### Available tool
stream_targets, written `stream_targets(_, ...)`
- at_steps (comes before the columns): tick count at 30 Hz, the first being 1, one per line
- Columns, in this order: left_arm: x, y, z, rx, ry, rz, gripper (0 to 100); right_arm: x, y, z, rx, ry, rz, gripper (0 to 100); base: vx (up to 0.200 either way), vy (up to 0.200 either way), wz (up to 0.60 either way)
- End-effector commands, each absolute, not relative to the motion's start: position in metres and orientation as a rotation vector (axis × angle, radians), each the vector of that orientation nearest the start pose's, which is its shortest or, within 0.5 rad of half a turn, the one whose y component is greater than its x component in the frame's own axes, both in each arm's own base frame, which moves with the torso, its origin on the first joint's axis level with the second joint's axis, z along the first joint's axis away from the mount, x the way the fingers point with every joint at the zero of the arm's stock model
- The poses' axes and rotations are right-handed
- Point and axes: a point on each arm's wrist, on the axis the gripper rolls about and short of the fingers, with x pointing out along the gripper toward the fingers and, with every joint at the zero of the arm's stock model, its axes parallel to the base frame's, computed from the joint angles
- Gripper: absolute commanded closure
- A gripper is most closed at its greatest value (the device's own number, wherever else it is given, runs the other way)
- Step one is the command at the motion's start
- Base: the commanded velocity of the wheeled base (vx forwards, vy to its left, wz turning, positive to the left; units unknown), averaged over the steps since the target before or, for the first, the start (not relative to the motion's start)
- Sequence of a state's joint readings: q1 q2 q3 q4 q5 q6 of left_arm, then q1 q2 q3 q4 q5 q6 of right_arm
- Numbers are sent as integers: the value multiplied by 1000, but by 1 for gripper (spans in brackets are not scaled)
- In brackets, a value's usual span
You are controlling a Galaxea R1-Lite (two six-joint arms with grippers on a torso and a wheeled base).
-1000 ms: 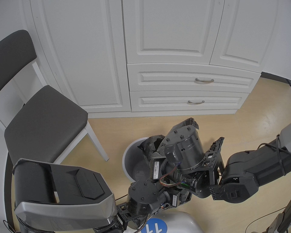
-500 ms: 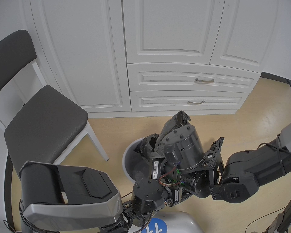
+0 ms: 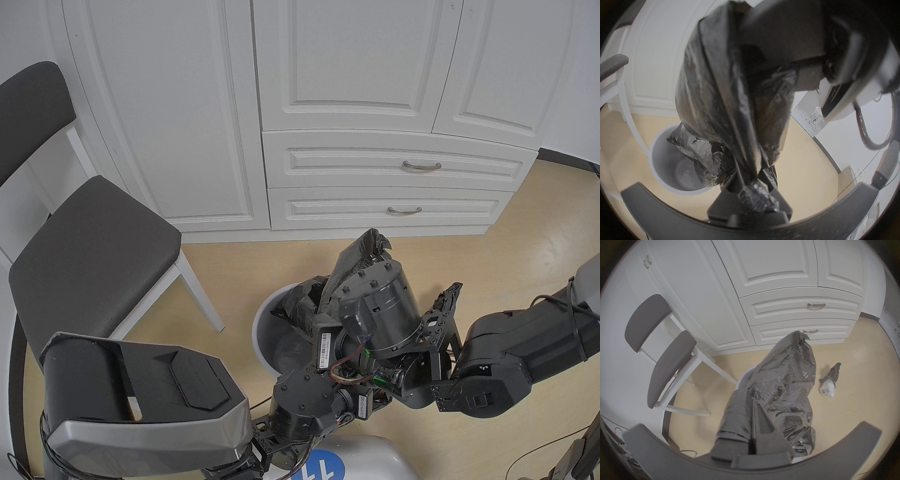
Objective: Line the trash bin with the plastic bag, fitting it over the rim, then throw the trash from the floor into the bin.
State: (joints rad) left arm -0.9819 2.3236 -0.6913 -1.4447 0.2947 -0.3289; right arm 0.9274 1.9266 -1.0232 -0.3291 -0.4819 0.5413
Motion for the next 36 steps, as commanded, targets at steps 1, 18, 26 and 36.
stream_targets(1,209,-301,22,-194,267,-651,100,222,277,137,151,534,293,0,0,0,0)
stream_targets(18,192,-268,55,-183,273,-764,100,205,222,169,31,449,292,0,0,0,0)
stream_targets(26,188,-259,64,-189,266,-788,100,191,205,192,51,389,312,0,0,0,0)
stream_targets(36,187,-252,70,-195,262,-807,100,167,181,213,57,338,402,0,0,0,0)
